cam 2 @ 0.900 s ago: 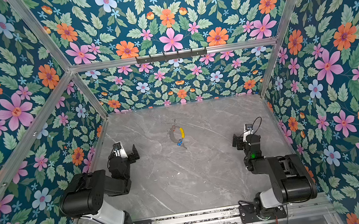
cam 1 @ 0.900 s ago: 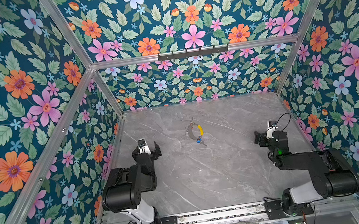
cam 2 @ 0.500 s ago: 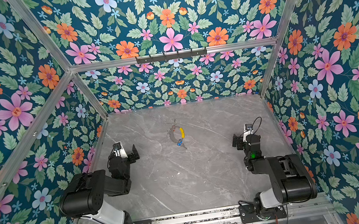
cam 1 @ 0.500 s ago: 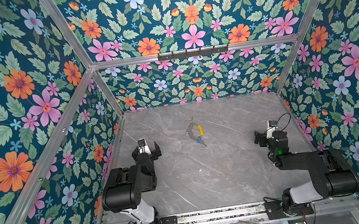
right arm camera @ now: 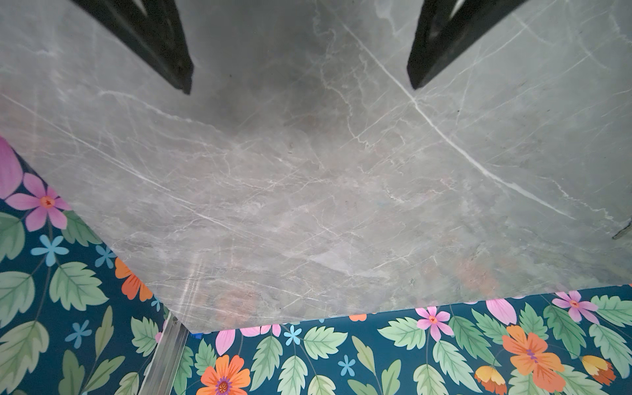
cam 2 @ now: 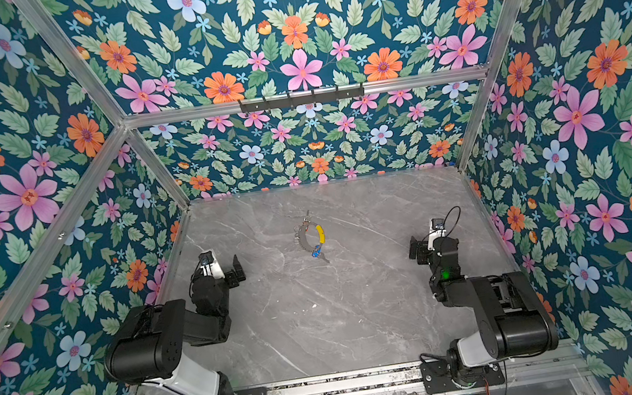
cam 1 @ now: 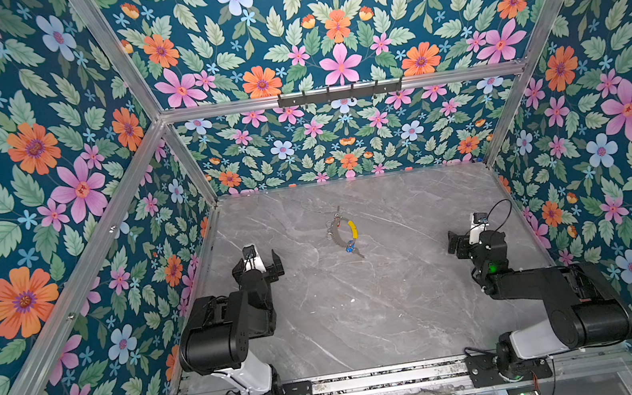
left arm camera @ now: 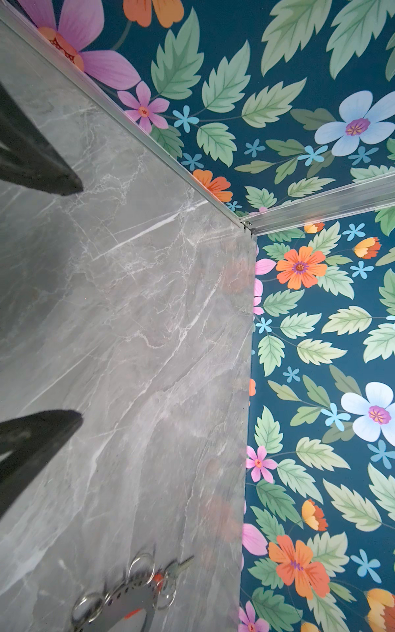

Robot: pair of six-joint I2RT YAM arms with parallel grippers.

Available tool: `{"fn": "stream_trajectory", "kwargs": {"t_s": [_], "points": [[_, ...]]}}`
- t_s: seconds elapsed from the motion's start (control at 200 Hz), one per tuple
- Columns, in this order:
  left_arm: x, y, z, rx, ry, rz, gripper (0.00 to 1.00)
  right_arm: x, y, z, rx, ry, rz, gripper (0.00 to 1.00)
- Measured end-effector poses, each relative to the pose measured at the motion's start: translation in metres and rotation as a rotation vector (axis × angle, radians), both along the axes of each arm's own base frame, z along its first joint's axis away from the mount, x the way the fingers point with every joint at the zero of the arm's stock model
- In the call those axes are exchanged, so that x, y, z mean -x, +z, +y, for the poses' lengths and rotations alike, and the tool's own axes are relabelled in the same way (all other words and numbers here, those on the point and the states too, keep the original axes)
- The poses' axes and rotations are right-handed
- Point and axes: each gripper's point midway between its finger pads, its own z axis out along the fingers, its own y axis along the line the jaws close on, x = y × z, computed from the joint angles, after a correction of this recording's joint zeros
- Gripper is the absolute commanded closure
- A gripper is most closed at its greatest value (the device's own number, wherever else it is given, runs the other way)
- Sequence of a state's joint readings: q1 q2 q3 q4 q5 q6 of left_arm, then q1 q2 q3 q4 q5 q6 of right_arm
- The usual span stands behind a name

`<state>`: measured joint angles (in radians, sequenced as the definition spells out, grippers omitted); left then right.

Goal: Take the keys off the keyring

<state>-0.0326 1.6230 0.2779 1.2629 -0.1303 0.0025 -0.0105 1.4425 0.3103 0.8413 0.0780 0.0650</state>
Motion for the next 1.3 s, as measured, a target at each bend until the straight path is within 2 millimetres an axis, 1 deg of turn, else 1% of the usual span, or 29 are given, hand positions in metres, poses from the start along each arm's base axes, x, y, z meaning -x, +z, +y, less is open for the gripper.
{"fn": "stream_trajectory", "kwargs": {"t_s": [0.94, 0.975, 1.035, 1.065, 1.085, 1.095, 1.105, 1.155, 1.205, 1.245, 1.3], "points": [[0.000, 0.001, 0.000, 0.000, 0.000, -0.002, 0.00, 0.000, 0.001, 0.002, -0.002, 0.007, -0.003, 0.01], [0.001, 0.002, 0.000, 0.000, 0.000, -0.003, 0.00, 0.001, 0.004, 0.002, 0.007, 0.002, -0.005, 0.01], [0.002, 0.012, 0.000, 0.000, 0.003, -0.019, 0.00, 0.000, 0.017, 0.006, 0.018, 0.006, -0.011, 0.01], [0.002, 0.018, 0.001, 0.000, 0.008, -0.031, 0.00, -0.004, 0.029, 0.008, 0.018, 0.011, -0.020, 0.01], [0.002, 0.024, 0.002, 0.000, 0.011, -0.043, 0.00, -0.009, 0.042, 0.009, 0.018, 0.012, -0.038, 0.01], [0.002, 0.025, 0.002, 0.001, 0.011, -0.046, 0.00, -0.010, 0.044, 0.009, 0.017, 0.013, -0.041, 0.01], [0.001, 0.027, 0.002, 0.001, 0.013, -0.049, 0.00, -0.013, 0.052, 0.010, 0.016, 0.014, -0.052, 0.01], [0.000, 0.036, 0.004, 0.001, 0.025, -0.061, 0.00, -0.020, 0.072, 0.012, -0.001, 0.009, -0.073, 0.01], [0.001, 0.042, 0.005, 0.001, 0.033, -0.061, 0.00, -0.020, 0.077, 0.013, -0.016, 0.004, -0.061, 0.01], [0.002, 0.048, 0.008, 0.006, 0.050, -0.066, 0.00, -0.016, 0.075, 0.014, -0.023, -0.012, -0.034, 0.01], [0.005, 0.057, 0.012, 0.026, 0.080, -0.080, 0.00, -0.011, 0.072, 0.023, -0.030, 0.001, 0.001, 0.01]]}}
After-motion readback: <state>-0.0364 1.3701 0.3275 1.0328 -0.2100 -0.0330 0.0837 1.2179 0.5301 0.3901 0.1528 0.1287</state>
